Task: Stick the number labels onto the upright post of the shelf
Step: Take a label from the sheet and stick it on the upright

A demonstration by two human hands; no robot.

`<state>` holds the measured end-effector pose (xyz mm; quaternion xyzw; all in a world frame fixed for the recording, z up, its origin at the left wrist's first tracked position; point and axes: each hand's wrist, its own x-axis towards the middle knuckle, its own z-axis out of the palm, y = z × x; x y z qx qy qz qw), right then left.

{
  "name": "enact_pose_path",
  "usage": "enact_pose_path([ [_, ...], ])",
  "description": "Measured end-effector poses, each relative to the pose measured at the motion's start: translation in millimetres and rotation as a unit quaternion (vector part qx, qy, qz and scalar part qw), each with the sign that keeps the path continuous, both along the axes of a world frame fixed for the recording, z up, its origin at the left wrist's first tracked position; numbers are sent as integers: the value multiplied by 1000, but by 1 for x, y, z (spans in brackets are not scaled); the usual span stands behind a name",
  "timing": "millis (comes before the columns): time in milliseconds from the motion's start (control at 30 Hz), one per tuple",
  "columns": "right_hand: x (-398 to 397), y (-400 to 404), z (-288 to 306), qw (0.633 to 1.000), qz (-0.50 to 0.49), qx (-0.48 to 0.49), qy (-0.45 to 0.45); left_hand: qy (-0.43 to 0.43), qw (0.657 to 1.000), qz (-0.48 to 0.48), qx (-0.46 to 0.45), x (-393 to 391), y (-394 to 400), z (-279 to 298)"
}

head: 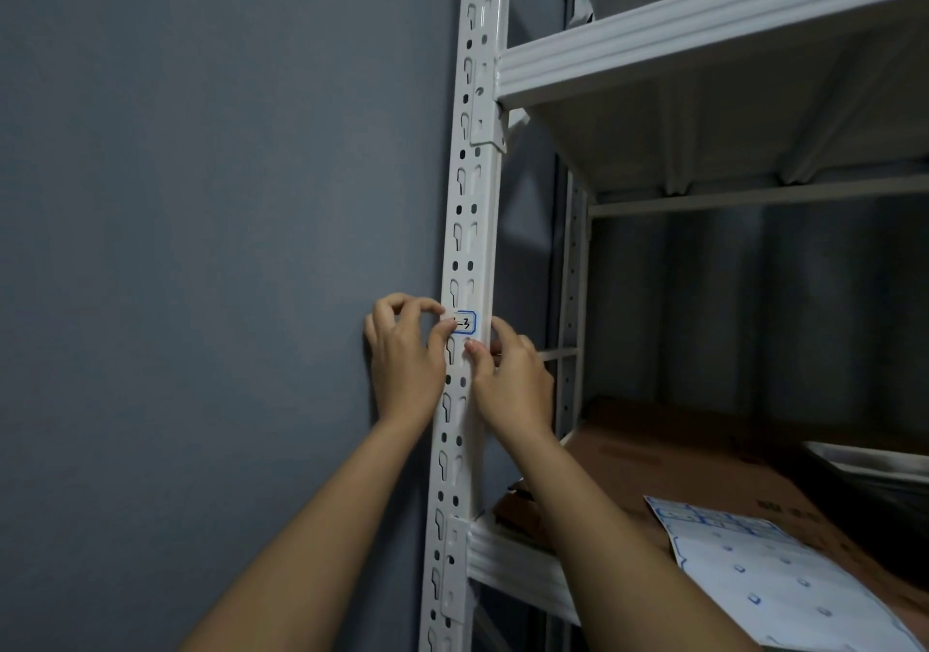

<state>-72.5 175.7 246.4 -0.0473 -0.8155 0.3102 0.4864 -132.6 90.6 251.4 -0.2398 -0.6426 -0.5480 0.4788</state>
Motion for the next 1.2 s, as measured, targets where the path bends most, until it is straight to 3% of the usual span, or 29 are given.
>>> enact_pose_path([
  [400, -4, 1, -3, 1000, -10, -5, 5, 27, 998, -46, 21, -8, 8, -8],
  [667, -3, -3, -5, 999, -37, 13, -8, 29, 995, -17, -97, -7, -7, 4],
  [1200, 0, -3, -3, 999, -35, 14, -19, 85, 993, 21, -78, -8, -11, 7],
])
